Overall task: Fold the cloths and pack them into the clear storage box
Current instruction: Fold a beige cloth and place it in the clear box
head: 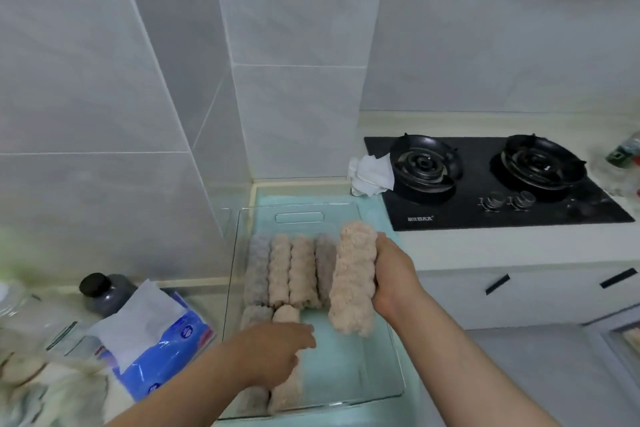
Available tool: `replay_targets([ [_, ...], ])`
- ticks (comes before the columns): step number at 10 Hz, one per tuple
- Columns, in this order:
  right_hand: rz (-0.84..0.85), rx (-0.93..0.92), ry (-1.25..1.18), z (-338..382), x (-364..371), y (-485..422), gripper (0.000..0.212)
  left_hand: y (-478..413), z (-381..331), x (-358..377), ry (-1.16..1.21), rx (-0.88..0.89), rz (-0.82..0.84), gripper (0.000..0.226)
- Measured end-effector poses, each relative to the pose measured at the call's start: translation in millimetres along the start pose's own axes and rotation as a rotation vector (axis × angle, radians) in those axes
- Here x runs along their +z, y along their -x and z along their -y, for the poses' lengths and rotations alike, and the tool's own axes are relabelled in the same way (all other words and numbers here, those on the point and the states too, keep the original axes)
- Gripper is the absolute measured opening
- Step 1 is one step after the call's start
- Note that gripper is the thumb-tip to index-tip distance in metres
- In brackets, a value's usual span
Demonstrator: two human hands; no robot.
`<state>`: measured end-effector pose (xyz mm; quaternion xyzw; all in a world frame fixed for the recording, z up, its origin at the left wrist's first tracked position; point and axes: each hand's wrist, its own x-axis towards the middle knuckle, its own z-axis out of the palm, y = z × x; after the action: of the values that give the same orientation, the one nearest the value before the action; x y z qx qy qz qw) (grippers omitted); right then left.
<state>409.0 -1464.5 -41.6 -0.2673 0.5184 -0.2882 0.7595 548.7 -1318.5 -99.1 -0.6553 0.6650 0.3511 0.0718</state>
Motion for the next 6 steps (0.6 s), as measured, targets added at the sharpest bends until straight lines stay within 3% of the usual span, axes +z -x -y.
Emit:
replay_targets([
  [1,-0.004,0.103,-0.036,-6.1,-0.2,6.8,0.017,-17.9,3.9,-1.2,-0.293,-0.021,0.258,0.051],
  [2,-0.017,0.163,0.128,-24.6,4.1,9.1,0.019,-21.6,6.6,-0.2,-0.441,-0.039,0.357,0.054],
  [3,-0.118,0.244,0.270,-51.0,13.3,-5.9,0.034,-17.2,9.6,-3.9,-0.474,-0.034,0.359,0.054],
  [4,-0.189,0.320,0.327,-83.8,19.4,-29.6,0.032,-11.6,11.4,-5.8,-0.471,-0.040,0.310,0.057],
  [6,-0.312,0.265,0.527,-131.3,20.3,-60.1,0.029,-8.0,13.7,-2.7,-0.468,-0.032,0.286,0.054],
])
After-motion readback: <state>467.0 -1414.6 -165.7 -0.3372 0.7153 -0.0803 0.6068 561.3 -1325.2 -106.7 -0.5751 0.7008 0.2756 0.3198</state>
